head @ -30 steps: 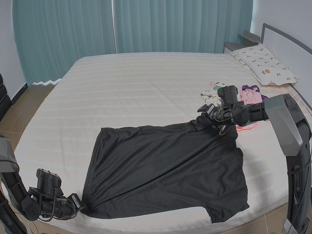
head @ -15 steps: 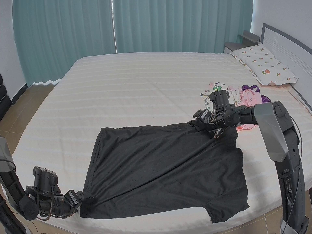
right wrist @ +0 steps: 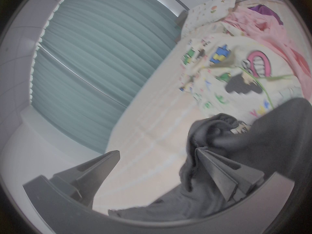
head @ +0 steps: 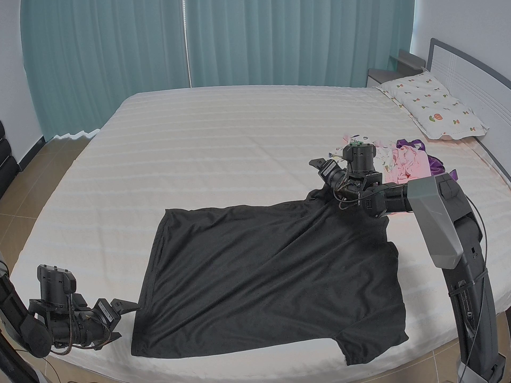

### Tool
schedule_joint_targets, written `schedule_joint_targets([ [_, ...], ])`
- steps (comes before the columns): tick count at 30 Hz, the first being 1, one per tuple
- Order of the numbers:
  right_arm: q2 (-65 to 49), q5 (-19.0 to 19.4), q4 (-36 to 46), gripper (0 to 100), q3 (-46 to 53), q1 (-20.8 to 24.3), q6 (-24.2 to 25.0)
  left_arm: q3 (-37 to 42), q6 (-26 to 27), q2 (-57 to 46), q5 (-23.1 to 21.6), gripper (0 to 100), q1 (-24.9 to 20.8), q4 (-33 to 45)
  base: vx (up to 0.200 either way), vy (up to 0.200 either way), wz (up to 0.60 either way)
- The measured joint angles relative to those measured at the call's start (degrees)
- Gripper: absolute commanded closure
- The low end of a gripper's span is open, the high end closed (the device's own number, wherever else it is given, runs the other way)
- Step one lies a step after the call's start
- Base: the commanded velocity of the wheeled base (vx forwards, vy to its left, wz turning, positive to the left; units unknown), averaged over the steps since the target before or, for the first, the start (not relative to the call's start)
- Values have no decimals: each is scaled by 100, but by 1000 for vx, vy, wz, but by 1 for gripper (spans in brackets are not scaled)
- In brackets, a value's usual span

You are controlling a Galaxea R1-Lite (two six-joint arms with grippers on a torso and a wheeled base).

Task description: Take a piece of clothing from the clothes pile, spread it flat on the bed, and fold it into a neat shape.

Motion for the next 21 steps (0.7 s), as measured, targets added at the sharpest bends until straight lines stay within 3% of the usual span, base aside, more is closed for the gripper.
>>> schedule_joint_targets([
  [6, 89, 44, -991, 0, 0, -13, -74, -2, -99, -111, -105, 0, 90, 0, 0, 0, 0],
  [21, 106, -30, -1279, 0, 0, -63, -184, -24, -141, -154, -126, 0, 128, 0, 0, 0, 0],
])
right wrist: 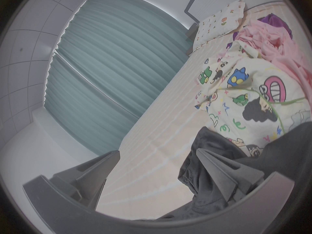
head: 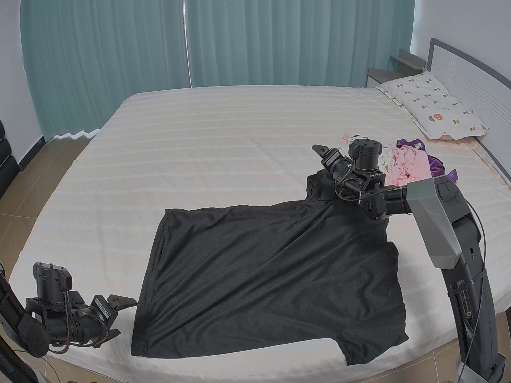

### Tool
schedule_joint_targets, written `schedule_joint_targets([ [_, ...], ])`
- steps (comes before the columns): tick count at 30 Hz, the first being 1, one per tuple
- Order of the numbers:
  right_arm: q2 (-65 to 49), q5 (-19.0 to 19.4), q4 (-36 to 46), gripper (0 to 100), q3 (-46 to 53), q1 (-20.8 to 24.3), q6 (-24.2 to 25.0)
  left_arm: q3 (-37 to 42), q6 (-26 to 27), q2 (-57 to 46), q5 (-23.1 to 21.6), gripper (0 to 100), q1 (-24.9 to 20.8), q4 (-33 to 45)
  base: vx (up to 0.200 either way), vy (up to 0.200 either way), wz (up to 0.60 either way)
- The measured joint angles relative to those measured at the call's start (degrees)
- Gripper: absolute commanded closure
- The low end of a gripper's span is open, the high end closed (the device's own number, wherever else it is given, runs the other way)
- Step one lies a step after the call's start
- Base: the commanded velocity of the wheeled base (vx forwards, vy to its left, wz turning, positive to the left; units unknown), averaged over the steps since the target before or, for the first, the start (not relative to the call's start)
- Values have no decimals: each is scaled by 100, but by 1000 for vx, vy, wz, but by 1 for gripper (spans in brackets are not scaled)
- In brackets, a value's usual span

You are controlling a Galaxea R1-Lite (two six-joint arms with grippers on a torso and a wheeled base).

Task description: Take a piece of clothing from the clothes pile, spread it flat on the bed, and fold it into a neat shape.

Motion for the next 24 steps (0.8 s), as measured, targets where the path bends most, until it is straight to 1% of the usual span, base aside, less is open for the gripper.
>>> schedule_joint_targets([
  [5, -254, -178, 24, 0, 85, -24, -9, 13, 2, -12, -9, 0, -2, -2, 0, 0, 0],
  [9, -599, -257, 24, 0, 602, -50, -13, 20, 2, -26, -34, 0, -13, 0, 0, 0, 0],
  [18, -1757, -308, -13, 0, 2809, -80, -28, 22, -33, -48, -69, 0, -32, 38, 0, 0, 0],
  [21, -2327, -284, -29, 0, 3784, -101, -28, 22, -94, -61, -79, 0, -57, 49, 0, 0, 0],
  [24, -2843, -213, -40, 0, 4641, -144, -22, 22, -149, -78, -83, 0, -99, 88, -200, 0, 0],
])
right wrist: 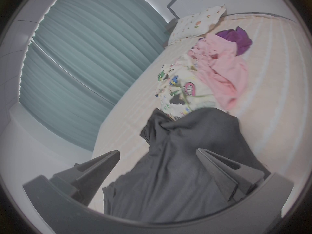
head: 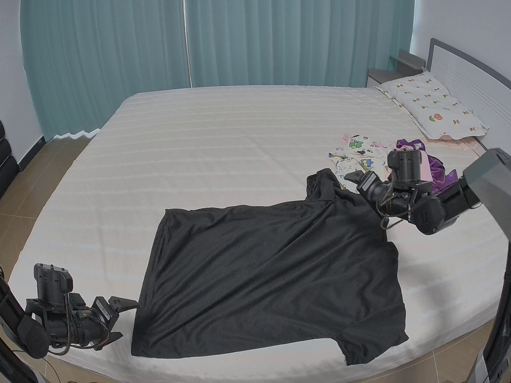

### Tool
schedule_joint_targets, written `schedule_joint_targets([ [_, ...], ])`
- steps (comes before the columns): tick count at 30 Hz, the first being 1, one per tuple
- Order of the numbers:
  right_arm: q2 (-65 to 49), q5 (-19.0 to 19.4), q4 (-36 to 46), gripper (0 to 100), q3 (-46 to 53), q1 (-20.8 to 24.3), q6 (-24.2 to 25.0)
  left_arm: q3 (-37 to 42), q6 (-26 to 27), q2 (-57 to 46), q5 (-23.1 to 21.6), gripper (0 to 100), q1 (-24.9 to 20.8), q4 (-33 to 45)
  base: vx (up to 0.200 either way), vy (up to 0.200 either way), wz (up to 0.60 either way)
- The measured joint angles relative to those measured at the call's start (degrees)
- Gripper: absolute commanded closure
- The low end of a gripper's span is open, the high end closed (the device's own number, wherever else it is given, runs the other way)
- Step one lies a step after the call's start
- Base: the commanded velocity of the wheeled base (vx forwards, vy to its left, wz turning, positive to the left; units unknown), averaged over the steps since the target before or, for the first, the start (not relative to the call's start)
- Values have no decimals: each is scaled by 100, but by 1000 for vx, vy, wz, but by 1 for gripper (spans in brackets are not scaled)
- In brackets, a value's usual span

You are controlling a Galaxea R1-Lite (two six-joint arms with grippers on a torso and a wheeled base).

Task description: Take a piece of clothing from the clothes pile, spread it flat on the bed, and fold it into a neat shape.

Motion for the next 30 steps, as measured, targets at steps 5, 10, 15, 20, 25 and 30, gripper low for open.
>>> schedule_joint_targets([
  [5, -877, 206, -9, 0, 1420, -112, 13, 0, -71, -72, -5, 0, -121, 176, -200, 0, 0],
  [10, -1742, 469, -17, 0, 2839, -208, 28, 2, -134, -184, -9, 0, -272, 405, -200, 0, 0],
  [15, -2542, 752, -22, 0, 4281, -272, 46, 2, -196, -278, -30, 0, -460, 631, -80, 0, 0],
  [20, -3001, 952, -39, 0, 5103, -327, 57, -59, -240, -271, -66, 0, -728, 750, 0, 0, 0],
  [25, -3148, 985, -316, 0, 5403, -341, 60, -574, -227, -22, 156, 0, -892, 750, 0, 0, 0],
  [30, -3098, 996, -731, 0, 5645, -349, 60, -937, -235, 411, 400, 0, -1218, 747, 0, 0, 0],
])
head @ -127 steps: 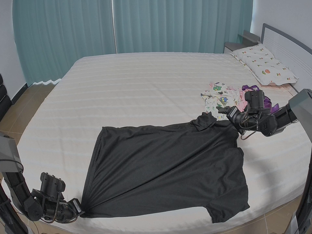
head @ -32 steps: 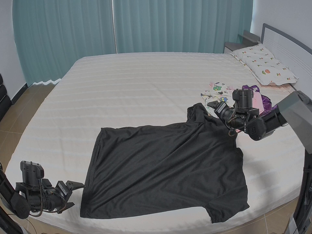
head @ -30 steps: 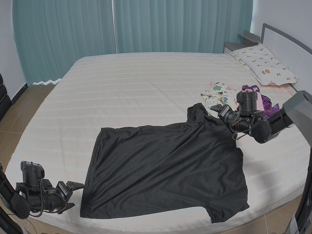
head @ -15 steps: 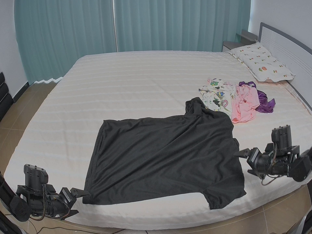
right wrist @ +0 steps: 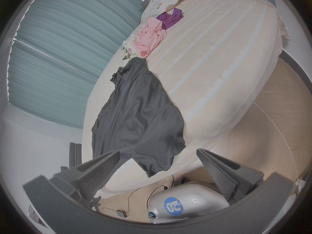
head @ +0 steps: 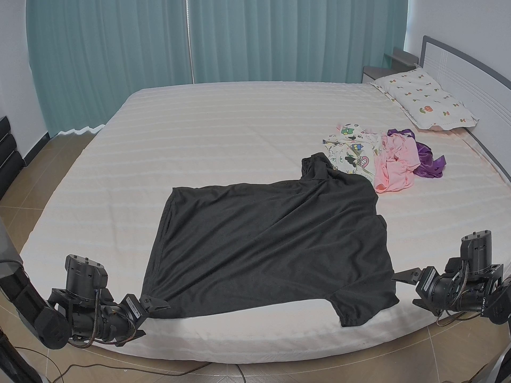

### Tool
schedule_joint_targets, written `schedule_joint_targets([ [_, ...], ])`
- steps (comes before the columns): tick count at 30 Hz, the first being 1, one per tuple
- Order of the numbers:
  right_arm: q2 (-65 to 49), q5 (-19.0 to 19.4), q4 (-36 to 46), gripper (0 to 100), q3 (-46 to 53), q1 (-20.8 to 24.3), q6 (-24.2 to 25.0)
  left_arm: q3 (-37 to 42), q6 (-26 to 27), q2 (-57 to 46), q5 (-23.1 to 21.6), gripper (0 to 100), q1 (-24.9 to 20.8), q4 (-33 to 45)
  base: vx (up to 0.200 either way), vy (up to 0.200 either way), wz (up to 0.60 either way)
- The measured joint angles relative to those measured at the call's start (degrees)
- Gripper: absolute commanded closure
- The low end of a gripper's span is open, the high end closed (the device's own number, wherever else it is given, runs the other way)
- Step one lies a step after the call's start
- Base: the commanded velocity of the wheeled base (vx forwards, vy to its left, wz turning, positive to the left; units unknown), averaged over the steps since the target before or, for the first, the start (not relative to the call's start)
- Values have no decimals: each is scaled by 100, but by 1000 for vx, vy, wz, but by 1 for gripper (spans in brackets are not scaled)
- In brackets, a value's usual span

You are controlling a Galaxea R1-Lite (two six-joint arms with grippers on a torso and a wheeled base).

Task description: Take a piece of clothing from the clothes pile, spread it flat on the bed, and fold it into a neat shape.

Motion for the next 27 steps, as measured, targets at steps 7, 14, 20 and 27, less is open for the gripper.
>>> schedule_joint_targets([
  [7, 267, 13, -213, 0, 63, -34, 6, -160, -9, 653, 244, 0, -190, -573, 0, 0, 0],
  [14, 695, -4, -945, 0, 201, -30, 4, -218, -197, 1061, 457, 0, -188, -1092, 0, 0, 0],
  [20, 920, -6, -1161, 0, 306, -6, 9, -328, -224, 1285, 717, 0, -89, -1163, 0, 0, 0],
  [27, 1000, 38, -1223, 0, 345, 5, 102, -461, -334, 1417, 811, 100, 5, -1284, 0, 0, 0],
])
